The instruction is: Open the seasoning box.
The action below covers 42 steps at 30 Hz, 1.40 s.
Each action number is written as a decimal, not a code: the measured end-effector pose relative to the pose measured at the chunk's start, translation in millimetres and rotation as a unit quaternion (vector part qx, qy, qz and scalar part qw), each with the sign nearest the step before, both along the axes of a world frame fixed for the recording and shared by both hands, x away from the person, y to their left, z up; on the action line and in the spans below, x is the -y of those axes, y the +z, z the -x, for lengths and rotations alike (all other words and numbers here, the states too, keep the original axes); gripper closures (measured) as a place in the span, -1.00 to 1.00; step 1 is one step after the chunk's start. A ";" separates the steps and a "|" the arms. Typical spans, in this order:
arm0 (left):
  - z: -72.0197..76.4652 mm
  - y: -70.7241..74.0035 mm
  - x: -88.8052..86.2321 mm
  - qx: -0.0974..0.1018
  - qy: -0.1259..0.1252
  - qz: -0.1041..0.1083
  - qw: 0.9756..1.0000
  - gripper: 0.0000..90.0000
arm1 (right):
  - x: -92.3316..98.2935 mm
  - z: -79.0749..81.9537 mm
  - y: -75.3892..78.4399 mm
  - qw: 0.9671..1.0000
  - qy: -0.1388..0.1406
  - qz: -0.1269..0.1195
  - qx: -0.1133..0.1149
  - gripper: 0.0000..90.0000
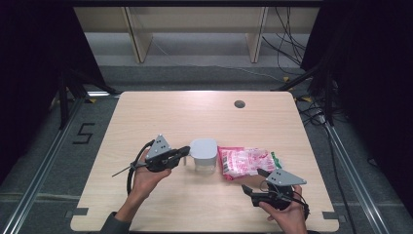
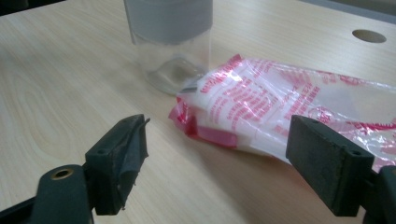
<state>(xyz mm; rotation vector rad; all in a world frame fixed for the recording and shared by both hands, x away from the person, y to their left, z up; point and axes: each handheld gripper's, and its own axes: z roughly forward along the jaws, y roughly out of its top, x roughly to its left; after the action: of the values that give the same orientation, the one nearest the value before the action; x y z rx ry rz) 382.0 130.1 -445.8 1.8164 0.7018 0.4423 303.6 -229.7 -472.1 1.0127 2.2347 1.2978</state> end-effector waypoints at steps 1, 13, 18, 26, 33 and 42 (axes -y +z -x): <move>0.0 0.0 0.0 0.000 0.000 0.000 1.000 0.97 | 1.5 -3.4 0.1 1.000 0.012 0.009 0.024 -0.53; -5.8 7.0 4.6 0.008 0.000 0.012 1.000 0.97 | -12.1 -7.7 7.2 1.000 0.010 0.002 0.027 -0.63; -9.5 4.4 5.4 0.005 0.001 0.009 1.000 0.97 | -20.6 -15.3 8.9 0.999 0.017 0.014 0.041 -0.63; -11.7 1.8 7.1 0.001 0.003 -0.002 1.000 0.97 | -27.4 -23.0 11.2 0.998 0.020 0.019 0.057 -0.52; -13.9 0.6 4.1 0.002 0.001 0.000 1.000 0.97 | -35.7 -30.1 13.6 0.998 0.029 0.015 0.059 -0.23; -12.5 0.0 3.4 0.003 0.002 -0.005 1.000 0.97 | -46.4 -45.4 13.1 0.996 0.031 0.015 0.076 0.18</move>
<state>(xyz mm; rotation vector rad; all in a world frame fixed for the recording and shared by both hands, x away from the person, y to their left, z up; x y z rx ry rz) 394.5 126.6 -445.8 1.8223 0.7000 0.4539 349.0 -183.3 -459.0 0.8104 2.1793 1.3160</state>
